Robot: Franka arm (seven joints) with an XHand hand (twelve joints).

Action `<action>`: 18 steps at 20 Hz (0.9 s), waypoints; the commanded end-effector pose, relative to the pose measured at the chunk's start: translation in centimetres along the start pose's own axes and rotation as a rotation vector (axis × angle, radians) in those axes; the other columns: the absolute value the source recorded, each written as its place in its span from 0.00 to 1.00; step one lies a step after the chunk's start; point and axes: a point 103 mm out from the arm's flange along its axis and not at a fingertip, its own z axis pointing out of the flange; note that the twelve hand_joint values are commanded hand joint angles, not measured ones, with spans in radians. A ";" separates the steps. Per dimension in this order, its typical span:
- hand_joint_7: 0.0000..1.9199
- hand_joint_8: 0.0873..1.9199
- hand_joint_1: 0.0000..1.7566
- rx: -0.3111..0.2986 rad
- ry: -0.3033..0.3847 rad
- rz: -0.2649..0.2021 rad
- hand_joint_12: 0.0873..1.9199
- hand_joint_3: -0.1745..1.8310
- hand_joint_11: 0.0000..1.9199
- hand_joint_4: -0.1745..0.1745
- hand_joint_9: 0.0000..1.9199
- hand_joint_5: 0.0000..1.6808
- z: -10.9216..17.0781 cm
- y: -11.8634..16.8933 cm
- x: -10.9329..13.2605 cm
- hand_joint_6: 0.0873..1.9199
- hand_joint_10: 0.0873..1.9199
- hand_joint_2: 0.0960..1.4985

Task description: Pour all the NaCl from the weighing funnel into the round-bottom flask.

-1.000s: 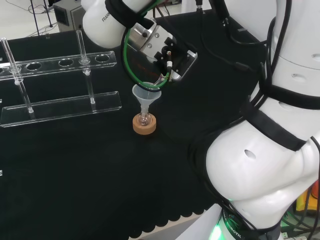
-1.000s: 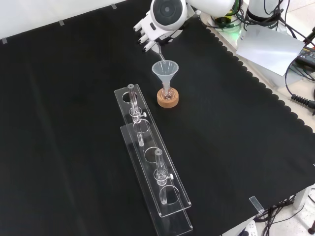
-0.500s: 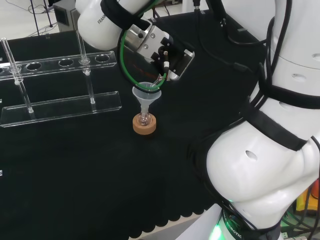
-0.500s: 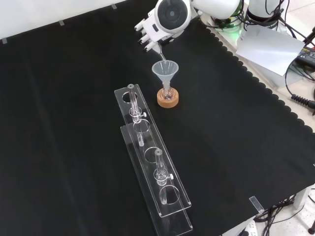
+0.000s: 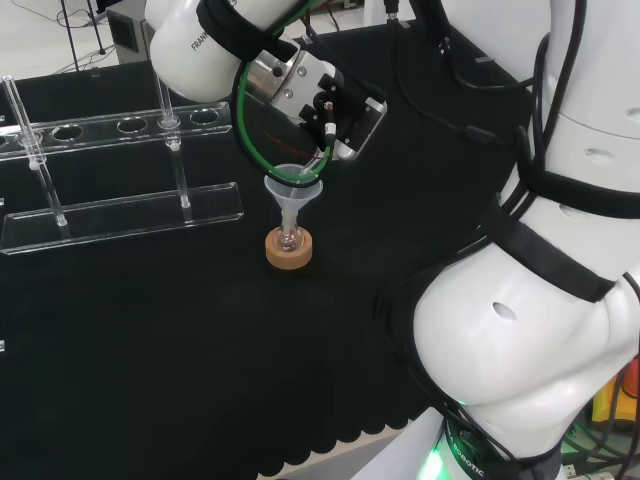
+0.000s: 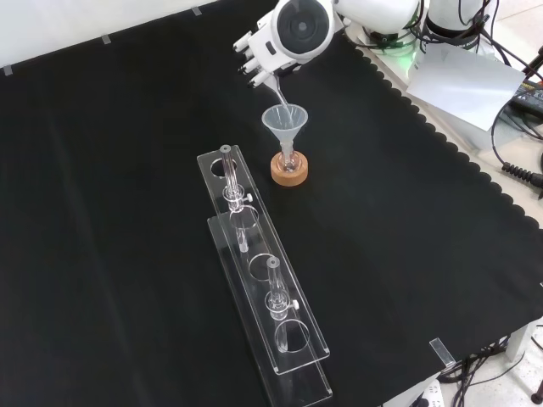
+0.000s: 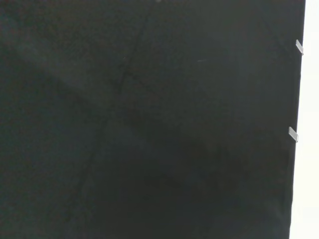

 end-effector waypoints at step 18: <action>0.29 0.27 0.60 0.003 -0.085 0.013 0.62 0.00 0.31 1.00 0.47 0.64 -0.9 -0.2 0.4 0.44 0.19 0.75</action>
